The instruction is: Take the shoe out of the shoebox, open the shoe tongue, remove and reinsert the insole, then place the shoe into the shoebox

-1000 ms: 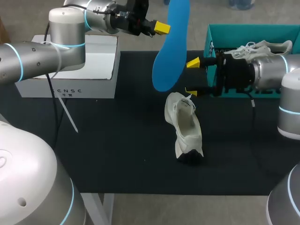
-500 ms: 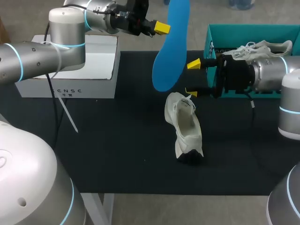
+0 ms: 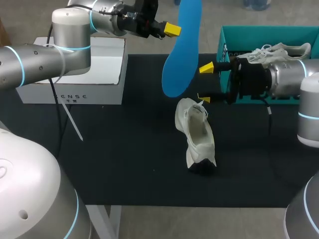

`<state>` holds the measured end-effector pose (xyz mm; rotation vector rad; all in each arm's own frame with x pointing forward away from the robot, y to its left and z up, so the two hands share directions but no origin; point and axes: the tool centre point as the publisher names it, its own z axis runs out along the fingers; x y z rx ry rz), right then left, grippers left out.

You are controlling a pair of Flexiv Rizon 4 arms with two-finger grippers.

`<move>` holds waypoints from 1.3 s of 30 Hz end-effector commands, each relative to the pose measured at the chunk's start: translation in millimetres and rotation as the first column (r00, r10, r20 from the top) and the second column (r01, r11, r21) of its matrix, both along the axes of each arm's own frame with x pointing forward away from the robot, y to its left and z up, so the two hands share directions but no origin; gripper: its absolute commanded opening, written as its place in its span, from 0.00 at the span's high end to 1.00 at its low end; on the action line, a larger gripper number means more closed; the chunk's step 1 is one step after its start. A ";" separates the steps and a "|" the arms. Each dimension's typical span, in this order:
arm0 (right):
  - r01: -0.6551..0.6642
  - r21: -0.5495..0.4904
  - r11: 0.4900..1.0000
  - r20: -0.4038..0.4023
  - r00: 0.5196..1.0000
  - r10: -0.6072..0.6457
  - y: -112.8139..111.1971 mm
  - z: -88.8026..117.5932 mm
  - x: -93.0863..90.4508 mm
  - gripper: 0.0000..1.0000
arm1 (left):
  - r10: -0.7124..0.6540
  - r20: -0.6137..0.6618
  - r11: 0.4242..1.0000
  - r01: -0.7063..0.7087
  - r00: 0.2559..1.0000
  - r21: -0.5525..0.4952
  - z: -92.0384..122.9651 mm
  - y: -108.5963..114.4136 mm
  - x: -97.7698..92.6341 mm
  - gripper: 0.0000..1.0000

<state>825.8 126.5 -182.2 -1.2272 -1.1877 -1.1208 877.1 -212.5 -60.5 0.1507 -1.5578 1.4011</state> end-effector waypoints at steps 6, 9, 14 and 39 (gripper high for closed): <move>0.002 0.000 1.000 0.000 1.000 -0.002 1.5 -0.7 -0.4 0.00 | 0.001 0.001 1.000 -0.001 1.000 -0.001 -0.4 -0.4 -0.4 1.00; 0.002 0.000 1.000 0.000 1.000 -0.002 1.5 -0.7 -0.4 0.00 | 0.001 0.001 1.000 -0.001 1.000 -0.001 -0.4 -0.4 -0.4 1.00; 0.002 0.000 1.000 0.000 1.000 -0.002 1.5 -0.7 -0.4 0.00 | 0.001 0.001 1.000 -0.001 1.000 -0.001 -0.4 -0.4 -0.4 1.00; 0.002 0.000 1.000 0.000 1.000 -0.002 1.5 -0.7 -0.4 0.00 | 0.157 0.571 0.866 0.165 0.806 -0.472 -34.6 97.2 -89.0 1.00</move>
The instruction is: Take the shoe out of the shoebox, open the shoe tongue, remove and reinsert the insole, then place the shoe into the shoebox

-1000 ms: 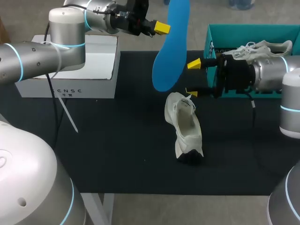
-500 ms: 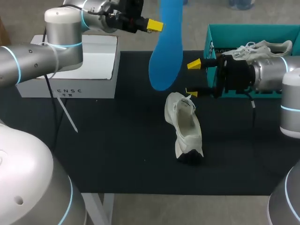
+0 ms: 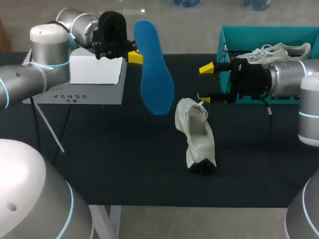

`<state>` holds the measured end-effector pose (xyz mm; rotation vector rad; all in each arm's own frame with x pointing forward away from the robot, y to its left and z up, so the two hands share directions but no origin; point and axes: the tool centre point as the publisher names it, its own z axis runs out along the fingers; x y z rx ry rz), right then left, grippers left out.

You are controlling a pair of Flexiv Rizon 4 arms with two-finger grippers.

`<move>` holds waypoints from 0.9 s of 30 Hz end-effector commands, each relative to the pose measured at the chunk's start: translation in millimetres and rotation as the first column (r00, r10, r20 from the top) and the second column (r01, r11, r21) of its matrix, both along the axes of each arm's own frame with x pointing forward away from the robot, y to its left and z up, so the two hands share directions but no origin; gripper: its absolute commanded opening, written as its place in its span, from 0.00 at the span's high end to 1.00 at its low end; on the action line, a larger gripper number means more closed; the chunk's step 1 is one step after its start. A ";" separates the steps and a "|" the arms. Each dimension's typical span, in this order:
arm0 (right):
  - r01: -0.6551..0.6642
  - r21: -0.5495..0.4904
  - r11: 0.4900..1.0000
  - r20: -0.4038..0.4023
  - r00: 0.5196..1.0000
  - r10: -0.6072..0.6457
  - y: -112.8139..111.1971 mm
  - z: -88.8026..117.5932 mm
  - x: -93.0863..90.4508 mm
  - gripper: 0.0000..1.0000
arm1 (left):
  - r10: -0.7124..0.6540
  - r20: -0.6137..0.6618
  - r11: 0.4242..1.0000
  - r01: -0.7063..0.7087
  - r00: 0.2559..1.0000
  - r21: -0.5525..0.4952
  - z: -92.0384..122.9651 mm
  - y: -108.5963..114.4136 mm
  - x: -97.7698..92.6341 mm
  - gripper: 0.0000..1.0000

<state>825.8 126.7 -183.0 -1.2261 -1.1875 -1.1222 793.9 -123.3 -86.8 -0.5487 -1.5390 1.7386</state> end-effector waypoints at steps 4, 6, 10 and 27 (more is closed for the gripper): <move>0.002 -0.002 1.000 -0.001 1.000 -0.002 1.2 0.1 -0.4 0.00 | 0.194 0.214 0.968 -0.152 0.957 -0.199 -20.3 12.8 -8.9 1.00; 0.002 -0.002 1.000 -0.001 1.000 -0.002 1.2 0.1 -0.4 0.00 | 0.218 0.231 0.961 -0.167 0.948 -0.222 -25.1 13.0 -11.3 1.00; 0.002 -0.002 1.000 -0.001 1.000 -0.002 1.2 0.1 -0.4 0.00 | 0.346 0.279 0.912 -0.253 0.896 -0.322 -33.5 12.2 -25.2 1.00; 0.002 -0.002 1.000 -0.001 1.000 -0.002 1.2 0.1 -0.4 0.00 | 0.346 0.279 0.912 -0.253 0.896 -0.322 -33.5 12.2 -25.2 1.00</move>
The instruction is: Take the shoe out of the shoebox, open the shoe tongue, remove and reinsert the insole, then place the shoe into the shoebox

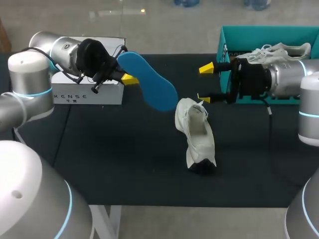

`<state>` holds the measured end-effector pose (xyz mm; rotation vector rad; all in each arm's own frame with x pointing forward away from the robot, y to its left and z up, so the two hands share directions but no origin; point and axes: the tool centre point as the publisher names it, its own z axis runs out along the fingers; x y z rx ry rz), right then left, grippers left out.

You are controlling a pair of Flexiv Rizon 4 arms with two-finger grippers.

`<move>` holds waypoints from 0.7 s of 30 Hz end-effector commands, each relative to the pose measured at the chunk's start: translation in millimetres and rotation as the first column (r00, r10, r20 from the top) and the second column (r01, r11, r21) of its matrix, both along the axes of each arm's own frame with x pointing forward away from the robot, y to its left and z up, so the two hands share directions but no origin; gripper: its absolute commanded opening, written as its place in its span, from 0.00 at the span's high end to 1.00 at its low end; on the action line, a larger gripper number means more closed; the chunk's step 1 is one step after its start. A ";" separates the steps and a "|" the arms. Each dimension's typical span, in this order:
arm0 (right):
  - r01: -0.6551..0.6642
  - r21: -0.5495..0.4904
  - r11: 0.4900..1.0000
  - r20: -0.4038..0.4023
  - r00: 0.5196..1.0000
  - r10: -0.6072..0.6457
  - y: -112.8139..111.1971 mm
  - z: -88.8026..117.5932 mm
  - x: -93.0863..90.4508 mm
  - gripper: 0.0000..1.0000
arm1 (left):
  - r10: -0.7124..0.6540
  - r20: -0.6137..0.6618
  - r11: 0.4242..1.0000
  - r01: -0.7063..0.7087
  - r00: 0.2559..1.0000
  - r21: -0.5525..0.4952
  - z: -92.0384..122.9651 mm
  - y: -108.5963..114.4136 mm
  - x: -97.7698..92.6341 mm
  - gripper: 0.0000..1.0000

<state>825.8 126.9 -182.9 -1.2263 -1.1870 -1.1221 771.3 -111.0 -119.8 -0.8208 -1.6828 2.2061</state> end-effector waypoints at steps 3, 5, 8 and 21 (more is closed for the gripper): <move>0.002 -0.002 1.000 -0.001 1.000 -0.002 1.0 -0.1 -0.5 0.00 | 0.011 -0.002 1.000 -0.011 1.000 -0.002 -0.6 -0.2 -2.5 1.00; 0.002 -0.002 1.000 -0.001 1.000 -0.002 1.0 -0.1 -0.5 0.00 | 0.011 -0.002 1.000 -0.011 1.000 -0.002 -0.6 -0.2 -2.5 1.00; 0.002 -0.002 1.000 -0.001 1.000 -0.002 1.0 -0.1 -0.5 0.00 | 0.011 -0.002 1.000 -0.011 1.000 -0.002 -0.6 -0.2 -2.5 1.00; 0.002 -0.002 1.000 -0.001 1.000 -0.002 1.0 -0.1 -0.5 0.00 | -0.005 0.270 0.994 0.035 0.963 -0.106 -5.3 -11.3 -19.8 1.00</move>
